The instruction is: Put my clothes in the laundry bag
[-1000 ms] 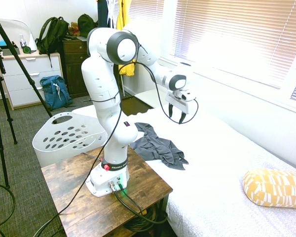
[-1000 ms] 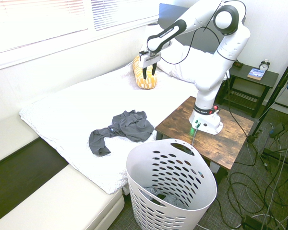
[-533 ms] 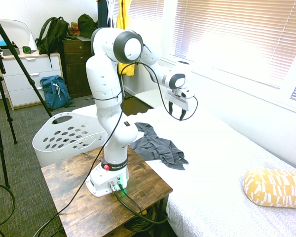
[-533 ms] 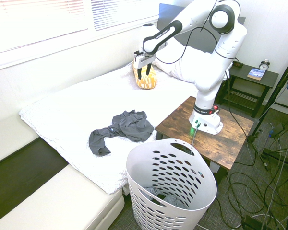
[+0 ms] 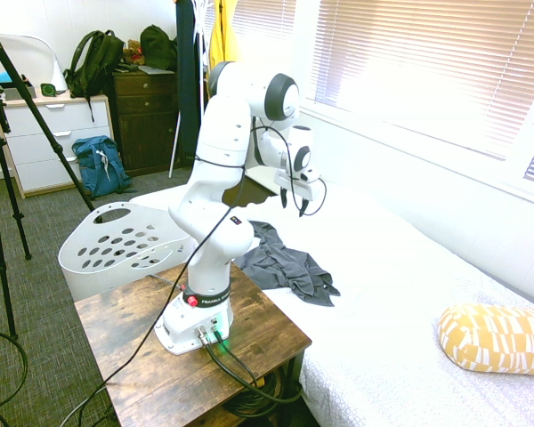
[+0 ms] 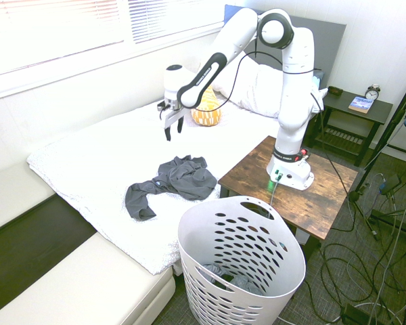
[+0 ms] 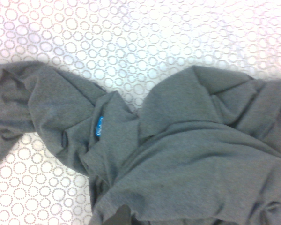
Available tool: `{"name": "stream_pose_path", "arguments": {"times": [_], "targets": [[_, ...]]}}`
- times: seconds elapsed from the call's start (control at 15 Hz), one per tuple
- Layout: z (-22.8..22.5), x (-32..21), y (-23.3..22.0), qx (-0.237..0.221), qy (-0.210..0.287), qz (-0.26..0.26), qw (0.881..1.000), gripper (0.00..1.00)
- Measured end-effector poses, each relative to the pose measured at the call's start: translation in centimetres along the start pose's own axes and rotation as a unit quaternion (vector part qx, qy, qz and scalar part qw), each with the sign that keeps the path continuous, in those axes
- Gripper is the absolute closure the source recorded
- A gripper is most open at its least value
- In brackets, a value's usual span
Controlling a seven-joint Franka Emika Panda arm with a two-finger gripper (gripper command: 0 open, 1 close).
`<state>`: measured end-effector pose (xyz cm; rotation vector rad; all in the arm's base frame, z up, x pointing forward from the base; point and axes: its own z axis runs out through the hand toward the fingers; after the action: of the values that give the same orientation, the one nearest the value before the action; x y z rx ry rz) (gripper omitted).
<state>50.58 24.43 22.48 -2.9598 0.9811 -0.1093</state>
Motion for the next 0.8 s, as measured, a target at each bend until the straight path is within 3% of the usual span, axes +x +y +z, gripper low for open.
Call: {"name": "stream_pose_path", "arguments": {"times": [0.27, 0.6, 0.8], "targets": [[8.9, -1.8, -2.6, -0.031, 0.001, -0.017, 0.999, 0.00], [18.7, -2.7, -0.2, -0.081, 0.000, -0.023, 0.996, 0.00], [22.1, -3.2, 1.4, -0.106, -0.002, -0.028, 0.994, 0.00]]}}
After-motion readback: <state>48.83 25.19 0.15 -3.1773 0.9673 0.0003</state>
